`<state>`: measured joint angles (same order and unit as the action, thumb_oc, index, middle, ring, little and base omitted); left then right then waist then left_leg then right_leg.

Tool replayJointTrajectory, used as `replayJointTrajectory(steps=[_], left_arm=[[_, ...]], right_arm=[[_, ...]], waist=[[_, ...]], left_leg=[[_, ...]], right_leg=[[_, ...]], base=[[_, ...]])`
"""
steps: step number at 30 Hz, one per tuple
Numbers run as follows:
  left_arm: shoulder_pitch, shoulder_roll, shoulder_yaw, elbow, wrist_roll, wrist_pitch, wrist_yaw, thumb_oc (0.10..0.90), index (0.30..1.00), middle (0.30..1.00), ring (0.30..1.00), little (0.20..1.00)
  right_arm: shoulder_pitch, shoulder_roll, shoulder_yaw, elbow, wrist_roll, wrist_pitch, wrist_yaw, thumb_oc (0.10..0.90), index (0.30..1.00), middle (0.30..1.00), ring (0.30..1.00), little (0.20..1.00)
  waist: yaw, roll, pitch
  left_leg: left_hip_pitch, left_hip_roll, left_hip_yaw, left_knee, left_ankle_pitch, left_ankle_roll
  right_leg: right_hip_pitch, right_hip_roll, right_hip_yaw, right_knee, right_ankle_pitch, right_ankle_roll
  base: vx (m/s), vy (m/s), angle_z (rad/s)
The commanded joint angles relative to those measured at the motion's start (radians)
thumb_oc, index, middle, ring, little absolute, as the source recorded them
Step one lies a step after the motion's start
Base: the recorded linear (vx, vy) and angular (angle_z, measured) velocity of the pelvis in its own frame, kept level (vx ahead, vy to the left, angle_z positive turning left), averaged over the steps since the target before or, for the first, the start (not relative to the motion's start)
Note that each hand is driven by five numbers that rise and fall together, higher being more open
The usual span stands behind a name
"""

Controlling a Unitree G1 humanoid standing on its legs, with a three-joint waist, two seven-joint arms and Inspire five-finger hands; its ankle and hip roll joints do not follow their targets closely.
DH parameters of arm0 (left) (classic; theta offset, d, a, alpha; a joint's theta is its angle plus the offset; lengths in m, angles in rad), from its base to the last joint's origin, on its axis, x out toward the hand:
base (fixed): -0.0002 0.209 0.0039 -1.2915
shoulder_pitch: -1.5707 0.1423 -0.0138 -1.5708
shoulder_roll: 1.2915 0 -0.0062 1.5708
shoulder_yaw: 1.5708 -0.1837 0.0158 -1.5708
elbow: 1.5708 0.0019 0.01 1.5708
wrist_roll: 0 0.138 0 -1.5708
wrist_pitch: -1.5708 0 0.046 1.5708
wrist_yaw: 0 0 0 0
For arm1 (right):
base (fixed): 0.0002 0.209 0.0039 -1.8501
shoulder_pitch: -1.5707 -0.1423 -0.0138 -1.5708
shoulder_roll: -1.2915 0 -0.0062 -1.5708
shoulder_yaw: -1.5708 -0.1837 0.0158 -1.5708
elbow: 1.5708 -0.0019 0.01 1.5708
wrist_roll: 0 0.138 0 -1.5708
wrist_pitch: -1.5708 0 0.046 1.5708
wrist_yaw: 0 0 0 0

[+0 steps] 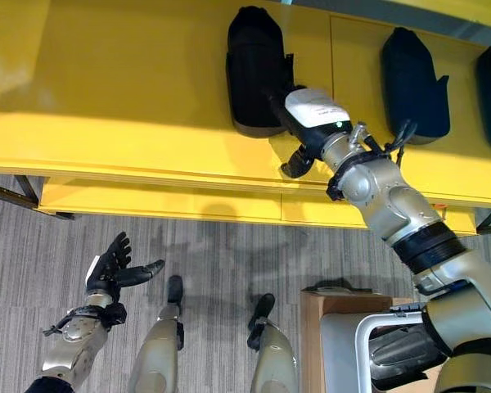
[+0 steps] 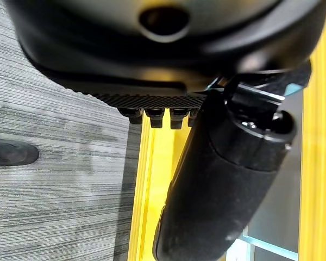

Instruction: Move parts from the plastic box to the shelf.

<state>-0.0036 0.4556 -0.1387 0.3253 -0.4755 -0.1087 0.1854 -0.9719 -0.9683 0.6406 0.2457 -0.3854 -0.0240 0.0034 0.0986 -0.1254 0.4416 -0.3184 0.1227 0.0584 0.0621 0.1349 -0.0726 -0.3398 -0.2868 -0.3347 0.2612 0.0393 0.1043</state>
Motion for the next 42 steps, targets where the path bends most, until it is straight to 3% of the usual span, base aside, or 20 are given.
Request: replayJointTrajectory(steps=[1,6,12,15,18,20,21,22,23,26,31,35,39,42], left_arm=[[0.021,0.039,0.06,-0.058,0.048,-0.053,0.002,0.9,1.0,1.0,1.0,1.0],[0.022,0.031,0.065,-0.07,0.063,-0.049,0.004,0.9,1.0,1.0,1.0,1.0],[0.021,0.015,0.066,-0.072,0.08,-0.04,0.009,0.9,1.0,1.0,1.0,1.0],[0.026,0.005,0.072,-0.075,0.095,-0.032,0.012,0.9,1.0,1.0,1.0,1.0],[0.029,0.002,0.07,-0.076,0.1,-0.029,0.011,0.9,1.0,1.0,1.0,1.0],[0.034,-0.013,0.069,-0.067,0.103,-0.031,0.008,0.9,1.0,1.0,1.0,1.0],[0.036,-0.011,0.067,-0.068,0.103,-0.031,0.008,0.9,1.0,1.0,1.0,1.0],[0.04,-0.019,0.069,-0.065,0.105,-0.032,0.008,0.9,1.0,1.0,1.0,1.0],[0.042,-0.018,0.068,-0.066,0.105,-0.032,0.008,0.9,1.0,1.0,1.0,1.0],[0.048,-0.035,0.055,-0.054,0.117,-0.039,0.001,0.9,1.0,1.0,1.0,1.0],[0.053,-0.047,0.03,-0.074,0.12,-0.064,-0.006,0.9,1.0,1.0,1.0,1.0],[0.07,-0.064,0.024,-0.095,0.1,-0.083,-0.005,0.9,1.0,1.0,1.0,1.0],[0.08,-0.071,0.027,-0.122,0.087,-0.096,-0.012,0.9,1.0,1.0,1.0,1.0],[0.093,-0.091,0.03,-0.158,0.07,-0.104,-0.009,0.9,1.0,1.0,1.0,1.0]], right_arm=[[-0.085,-0.06,-0.102,-0.105,-0.056,-0.01,-0.107,0.9,1.0,1.0,1.0,1.0],[-0.035,-0.093,-0.161,-0.186,-0.134,-0.017,-0.123,0.9,1.0,1.0,1.0,1.0],[0.142,-0.06,-0.299,-0.288,-0.142,-0.024,-0.127,0.9,1.0,1.0,1.0,1.0],[0.322,0.01,-0.421,-0.371,-0.128,-0.042,-0.137,0.9,1.0,1.0,1.0,1.0],[0.429,0.071,-0.476,-0.415,-0.113,-0.054,-0.137,0.9,1.0,1.0,1.0,1.0],[0.559,0.18,-0.527,-0.455,-0.067,-0.081,-0.151,0.9,1.0,1.0,1.0,1.0],[0.566,0.182,-0.531,-0.46,-0.067,-0.08,-0.149,0.9,1.0,1.0,1.0,1.0],[0.637,0.235,-0.552,-0.474,-0.038,-0.096,-0.156,0.9,1.0,1.0,1.0,1.0],[0.643,0.236,-0.555,-0.478,-0.038,-0.096,-0.155,0.9,1.0,1.0,1.0,1.0],[0.77,0.341,-0.559,-0.493,0.076,-0.139,-0.166,0.9,1.0,1.0,1.0,1.0],[0.886,0.442,-0.552,-0.511,0.206,-0.199,-0.186,0.9,1.0,1.0,1.0,1.0],[0.942,0.489,-0.529,-0.483,0.277,-0.212,-0.188,0.9,1.0,1.0,1.0,1.0],[0.965,0.484,-0.53,-0.469,0.278,-0.213,-0.197,0.9,1.0,1.0,1.0,1.0],[0.976,0.487,-0.523,-0.458,0.314,-0.223,-0.205,0.9,1.0,1.0,1.0,1.0]], waist=[[-0.014,-0.026,-0.062],[-0.021,-0.021,-0.063],[-0.035,-0.012,-0.068],[-0.05,-0.003,-0.076],[-0.057,0.001,-0.087],[-0.075,0.013,-0.112],[-0.074,0.013,-0.113],[-0.086,0.022,-0.133],[-0.084,0.022,-0.134],[-0.111,0.048,-0.183],[-0.147,0.084,-0.238],[-0.165,0.106,-0.273],[-0.173,0.122,-0.295],[-0.177,0.139,-0.317]], left_leg=[[0.064,0.034,-0.032,0.005,-0.073,-0.004],[0.062,0.031,-0.033,0.011,-0.077,-0.004],[0.064,0.03,-0.032,0.015,-0.079,-0.004],[0.077,0.031,-0.028,0.008,-0.078,-0.005],[0.093,0.032,-0.022,-0.008,-0.074,-0.006],[0.126,0.035,-0.012,-0.036,-0.066,-0.011],[0.13,0.036,-0.011,-0.041,-0.064,-0.011],[0.155,0.038,-0.002,-0.066,-0.055,-0.015],[0.159,0.039,-0.002,-0.07,-0.054,-0.015],[0.226,0.054,0.028,-0.147,-0.018,-0.031],[0.253,0.088,0.042,-0.149,-0.008,-0.055],[0.292,0.119,0.061,-0.149,-0.005,-0.064],[0.312,0.149,0.07,-0.149,0.009,-0.076],[0.324,0.202,0.064,-0.149,0.082,-0.093]], right_leg=[[0.013,-0.024,0.071,-0.012,0.096,0.067],[0.012,-0.024,0.072,-0.005,0.094,0.068],[0.016,-0.024,0.077,-0.004,0.09,0.068],[0.027,-0.02,0.083,-0.015,0.09,0.069],[0.044,-0.014,0.085,-0.033,0.093,0.072],[0.073,-0.007,0.091,-0.061,0.096,0.076],[0.077,-0.006,0.09,-0.064,0.097,0.076],[0.101,0.0,0.091,-0.089,0.098,0.08],[0.104,0.0,0.091,-0.092,0.099,0.08],[0.165,0.021,0.084,-0.156,0.099,0.088],[0.224,0.053,0.084,-0.21,0.091,0.082],[0.244,0.08,0.101,-0.203,0.062,0.066],[0.26,0.112,0.114,-0.196,0.026,0.046],[0.277,0.18,0.142,-0.208,-0.005,0.012]], base=[[0.0,0.0,0.0],[0.0,0.003,-0.02],[0.0,0.002,-0.01],[0.0,0.004,-0.05],[0.01,-0.002,-0.05],[0.04,-0.005,-0.17],[0.07,0.001,-0.16],[0.04,0.003,-0.05],[0.07,0.003,-0.07],[0.08,-0.019,-0.12],[0.01,-0.054,-0.13],[0.02,-0.079,-0.16],[0.01,-0.122,-0.17],[0.0,-0.203,-0.18]])
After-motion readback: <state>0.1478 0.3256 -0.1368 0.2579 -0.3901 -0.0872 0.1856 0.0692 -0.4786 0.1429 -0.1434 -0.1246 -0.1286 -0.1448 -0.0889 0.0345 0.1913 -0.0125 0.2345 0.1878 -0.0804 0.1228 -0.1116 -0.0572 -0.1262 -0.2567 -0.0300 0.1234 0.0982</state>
